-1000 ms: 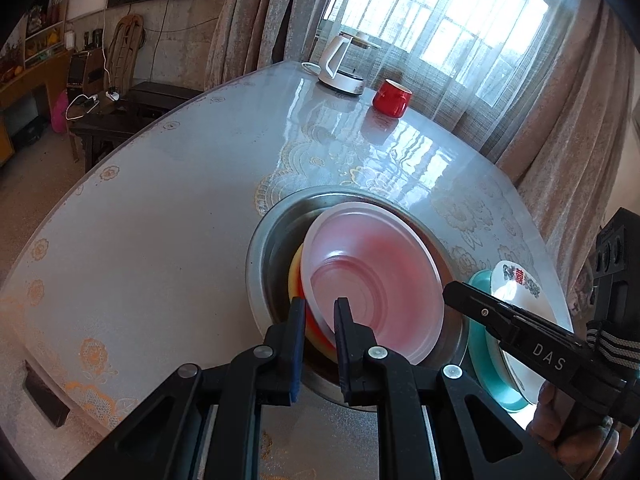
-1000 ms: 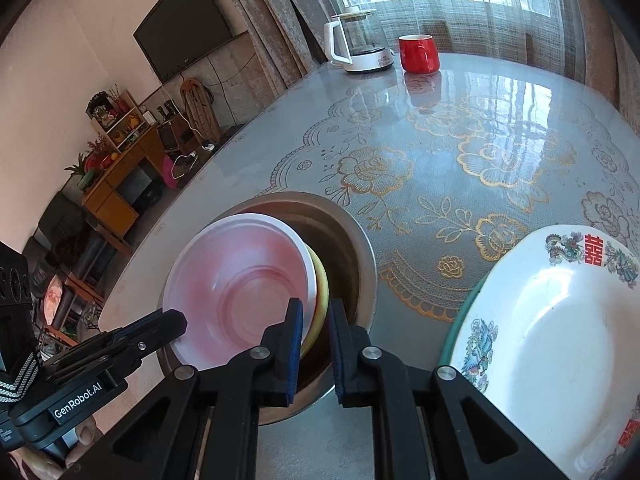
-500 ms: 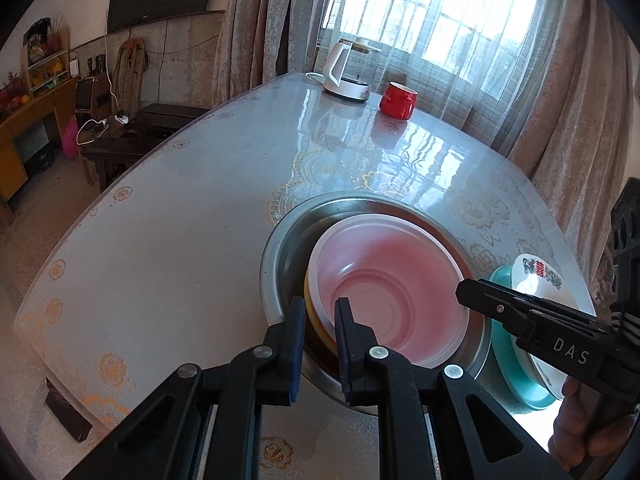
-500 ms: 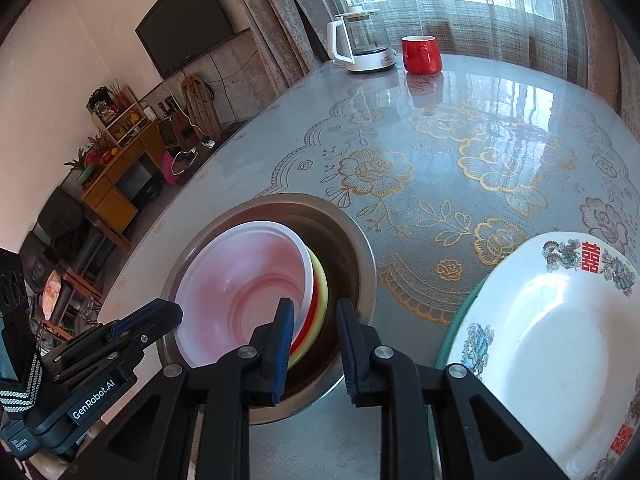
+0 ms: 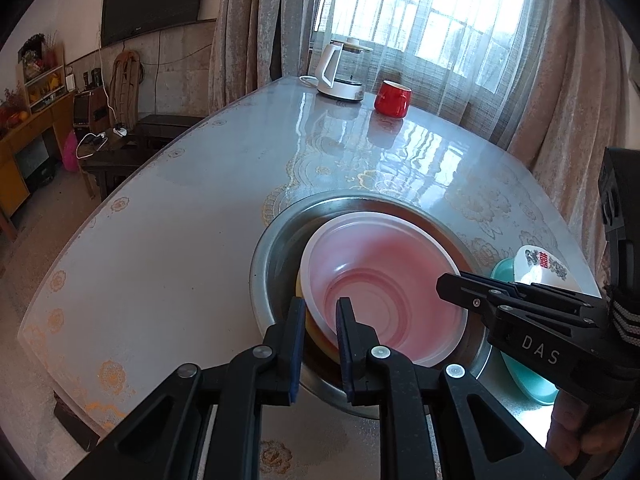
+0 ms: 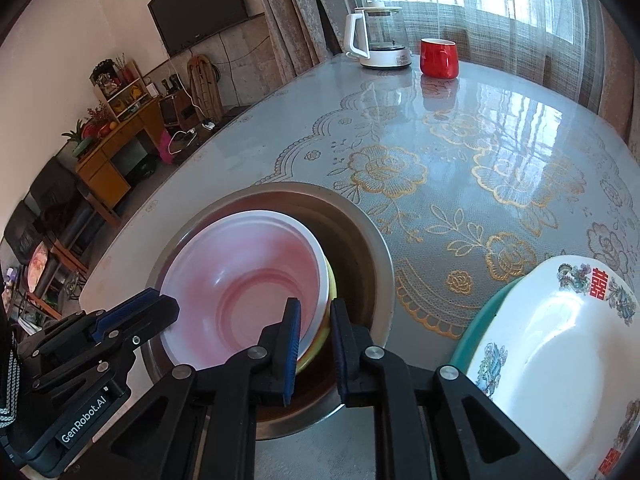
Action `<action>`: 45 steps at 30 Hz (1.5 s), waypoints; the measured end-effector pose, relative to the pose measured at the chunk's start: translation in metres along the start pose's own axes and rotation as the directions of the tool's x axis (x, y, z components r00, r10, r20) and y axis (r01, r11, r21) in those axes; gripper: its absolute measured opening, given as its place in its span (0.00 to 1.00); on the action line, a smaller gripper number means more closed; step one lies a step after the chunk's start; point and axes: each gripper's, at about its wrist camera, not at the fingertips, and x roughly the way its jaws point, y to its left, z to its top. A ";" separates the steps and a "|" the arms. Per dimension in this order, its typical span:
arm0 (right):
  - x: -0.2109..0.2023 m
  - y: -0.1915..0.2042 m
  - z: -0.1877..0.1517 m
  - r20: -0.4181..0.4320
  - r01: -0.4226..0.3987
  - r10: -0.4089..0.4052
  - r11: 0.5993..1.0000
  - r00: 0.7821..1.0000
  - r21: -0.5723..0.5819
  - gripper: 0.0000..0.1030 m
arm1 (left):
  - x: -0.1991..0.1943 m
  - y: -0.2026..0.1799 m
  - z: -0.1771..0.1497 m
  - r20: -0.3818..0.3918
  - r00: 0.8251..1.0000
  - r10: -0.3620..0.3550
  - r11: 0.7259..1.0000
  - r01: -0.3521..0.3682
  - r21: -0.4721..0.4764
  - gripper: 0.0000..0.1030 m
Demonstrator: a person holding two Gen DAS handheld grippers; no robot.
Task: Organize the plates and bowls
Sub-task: 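Lower the red bowl into the yellow bowl inside the steel basin, then open the left gripper to release the red bowl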
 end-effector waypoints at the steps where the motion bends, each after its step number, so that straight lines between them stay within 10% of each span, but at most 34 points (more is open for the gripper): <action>1: 0.000 0.000 0.001 0.002 0.002 -0.002 1.000 1.000 -0.002 0.12 | 0.000 -0.001 0.000 -0.001 1.000 0.000 1.000 0.000 -0.001 0.16; 45: -0.040 -0.029 -0.028 0.113 -0.044 0.028 0.989 0.993 0.143 0.20 | -0.021 0.003 -0.007 0.058 0.998 0.019 0.999 -0.017 -0.035 0.21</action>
